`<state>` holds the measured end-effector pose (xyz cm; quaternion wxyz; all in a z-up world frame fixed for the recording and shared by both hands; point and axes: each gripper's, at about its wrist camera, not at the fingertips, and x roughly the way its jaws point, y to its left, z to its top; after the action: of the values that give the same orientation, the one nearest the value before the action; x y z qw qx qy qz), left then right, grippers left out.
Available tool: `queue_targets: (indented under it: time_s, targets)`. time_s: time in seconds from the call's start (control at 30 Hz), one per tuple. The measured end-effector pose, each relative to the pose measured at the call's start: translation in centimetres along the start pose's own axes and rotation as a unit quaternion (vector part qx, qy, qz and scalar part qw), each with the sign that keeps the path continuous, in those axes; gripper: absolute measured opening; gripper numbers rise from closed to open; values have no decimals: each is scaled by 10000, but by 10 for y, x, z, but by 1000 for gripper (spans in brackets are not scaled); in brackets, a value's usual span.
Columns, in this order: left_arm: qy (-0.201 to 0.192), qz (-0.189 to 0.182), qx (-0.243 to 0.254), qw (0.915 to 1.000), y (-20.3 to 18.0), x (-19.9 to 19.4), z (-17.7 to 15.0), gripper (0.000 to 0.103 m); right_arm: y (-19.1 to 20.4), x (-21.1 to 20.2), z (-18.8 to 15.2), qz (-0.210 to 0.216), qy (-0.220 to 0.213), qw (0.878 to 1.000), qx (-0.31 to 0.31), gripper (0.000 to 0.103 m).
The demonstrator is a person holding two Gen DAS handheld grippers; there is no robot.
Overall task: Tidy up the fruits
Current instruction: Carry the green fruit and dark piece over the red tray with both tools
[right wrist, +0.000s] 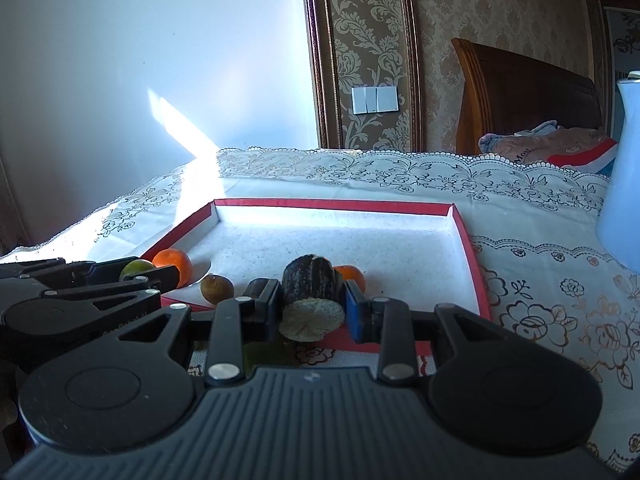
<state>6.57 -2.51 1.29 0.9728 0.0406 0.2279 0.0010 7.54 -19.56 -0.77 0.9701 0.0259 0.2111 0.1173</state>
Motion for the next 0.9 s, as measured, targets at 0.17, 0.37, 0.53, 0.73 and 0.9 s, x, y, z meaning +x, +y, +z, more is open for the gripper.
queue_targets:
  time_s: [0.17, 0.37, 0.53, 0.73, 0.9]
  targets:
    - [121, 31, -46, 9999, 2, 13, 4, 31, 4, 7, 5, -23, -37, 9999, -99, 31]
    - [212, 135, -103, 9996, 5, 29, 7, 31, 9, 22, 10, -39, 2, 9998, -204, 31]
    - [296, 177, -126, 9993, 6, 40, 9, 31, 12, 32, 11, -38, 58, 9996, -263, 31]
    - [305, 192, -136, 9993, 6, 46, 11, 31, 11, 38, 11, -35, 87, 9996, -266, 31]
    - [275, 203, -183, 9992, 7, 48, 14, 31, 10, 40, 11, -48, 61, 9997, -245, 31]
